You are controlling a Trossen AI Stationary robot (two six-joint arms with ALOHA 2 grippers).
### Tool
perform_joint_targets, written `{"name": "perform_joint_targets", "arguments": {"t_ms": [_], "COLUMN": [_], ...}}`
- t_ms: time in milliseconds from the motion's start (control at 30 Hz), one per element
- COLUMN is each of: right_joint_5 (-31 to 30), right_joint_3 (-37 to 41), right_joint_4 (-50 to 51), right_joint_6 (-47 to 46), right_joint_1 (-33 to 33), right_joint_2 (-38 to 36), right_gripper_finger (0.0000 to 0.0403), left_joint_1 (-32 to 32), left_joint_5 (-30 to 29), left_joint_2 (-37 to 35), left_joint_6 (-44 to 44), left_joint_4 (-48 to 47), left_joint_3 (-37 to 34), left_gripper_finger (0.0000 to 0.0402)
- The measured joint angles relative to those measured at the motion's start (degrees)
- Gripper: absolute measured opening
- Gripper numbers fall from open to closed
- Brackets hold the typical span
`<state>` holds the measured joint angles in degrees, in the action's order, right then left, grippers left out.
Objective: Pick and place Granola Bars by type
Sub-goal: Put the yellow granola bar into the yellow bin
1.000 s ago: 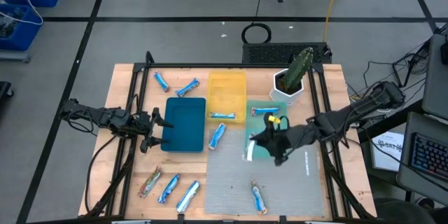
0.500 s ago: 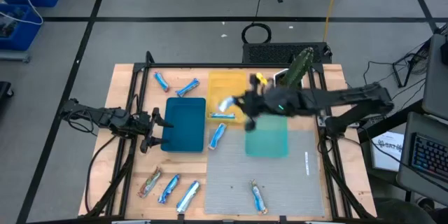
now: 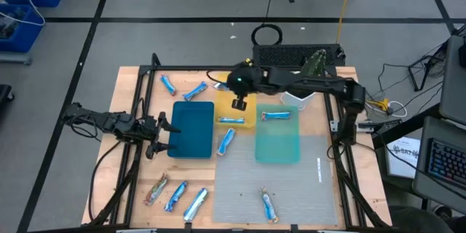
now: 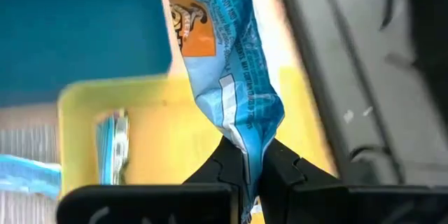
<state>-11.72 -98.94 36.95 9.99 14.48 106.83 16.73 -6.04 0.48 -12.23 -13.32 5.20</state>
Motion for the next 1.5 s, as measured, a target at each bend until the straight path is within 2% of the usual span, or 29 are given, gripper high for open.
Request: {"name": "perform_joint_targets", "arguments": {"t_ms": [233, 667, 1233, 1333, 1500], "right_joint_5": [4.75, 10.38, 10.21, 10.13, 8.37], "right_joint_3": [-0.07, -0.04, 4.42, 4.47, 4.61], "right_joint_4": [3.2, 4.1, 5.72, 5.68, 5.7], "right_joint_6": [-3.18, -7.47, -9.33, -9.32, -9.38], "right_joint_1": [2.4, 2.42, 0.39, 0.39, 0.52], "right_joint_2": [7.09, 15.45, 16.63, 16.66, 16.83], "right_gripper_finger": [0.0007, 0.0006, 0.0006, 0.0025, 0.0096], "left_joint_1": [0.0, 0.0, 0.01, 0.02, 0.02], "left_joint_5": [0.0, 0.0, 0.0, 0.0, 0.0], "left_joint_2": [0.01, 0.0, -0.01, 0.01, 0.0], "left_joint_6": [-0.02, -0.02, -0.01, -0.02, -0.02], "left_joint_4": [-0.02, -0.02, -0.03, -0.02, -0.04], "left_joint_3": [0.01, 0.01, 0.01, 0.01, 0.01], "left_gripper_finger": [0.031, 0.031, 0.031, 0.031, 0.031]}}
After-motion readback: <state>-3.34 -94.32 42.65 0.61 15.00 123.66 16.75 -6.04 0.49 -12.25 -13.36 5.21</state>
